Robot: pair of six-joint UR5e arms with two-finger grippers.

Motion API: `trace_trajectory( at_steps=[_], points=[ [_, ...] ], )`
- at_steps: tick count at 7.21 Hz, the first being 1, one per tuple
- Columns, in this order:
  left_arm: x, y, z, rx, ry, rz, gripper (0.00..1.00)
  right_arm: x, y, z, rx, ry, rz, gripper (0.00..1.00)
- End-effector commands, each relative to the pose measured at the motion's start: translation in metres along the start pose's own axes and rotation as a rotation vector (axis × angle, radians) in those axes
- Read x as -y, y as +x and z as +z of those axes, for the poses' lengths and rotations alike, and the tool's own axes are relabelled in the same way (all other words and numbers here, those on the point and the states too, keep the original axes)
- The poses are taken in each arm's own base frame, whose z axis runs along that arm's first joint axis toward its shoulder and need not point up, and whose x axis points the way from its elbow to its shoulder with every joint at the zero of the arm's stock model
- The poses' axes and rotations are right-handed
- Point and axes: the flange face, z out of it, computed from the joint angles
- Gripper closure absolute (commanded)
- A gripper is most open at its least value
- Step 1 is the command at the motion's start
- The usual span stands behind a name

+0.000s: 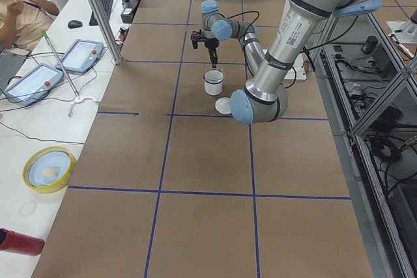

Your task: Place funnel on cup

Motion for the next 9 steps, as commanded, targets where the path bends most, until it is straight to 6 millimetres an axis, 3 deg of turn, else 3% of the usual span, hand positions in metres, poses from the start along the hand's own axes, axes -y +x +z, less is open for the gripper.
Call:
trace_trajectory(
  at_steps=[1,2,3,5,6,7,8,9],
  points=[
    [0.047,-0.085,-0.063,-0.065,0.134,0.172,0.0,0.0,0.0,0.0,0.0,0.0,0.0,0.0],
    [0.076,-0.157,-0.066,-0.089,0.138,0.276,0.0,0.0,0.0,0.0,0.0,0.0,0.0,0.0],
    [0.105,-0.253,-0.073,-0.079,0.17,0.403,0.0,0.0,0.0,0.0,0.0,0.0,0.0,0.0],
    [0.14,-0.403,-0.08,0.039,0.187,0.501,0.0,0.0,0.0,0.0,0.0,0.0,0.0,0.0],
    [0.145,-0.479,-0.095,0.066,0.19,0.5,0.0,0.0,0.0,0.0,0.0,0.0,0.0,0.0],
    [0.147,-0.549,-0.098,0.057,0.172,0.468,0.0,0.0,0.0,0.0,0.0,0.0,0.0,0.0],
    [0.143,-0.608,-0.078,0.078,0.123,0.496,0.0,0.0,0.0,0.0,0.0,0.0,0.0,0.0],
    [0.134,-0.634,-0.06,0.055,0.074,0.465,0.0,0.0,0.0,0.0,0.0,0.0,0.0,0.0]
  ],
)
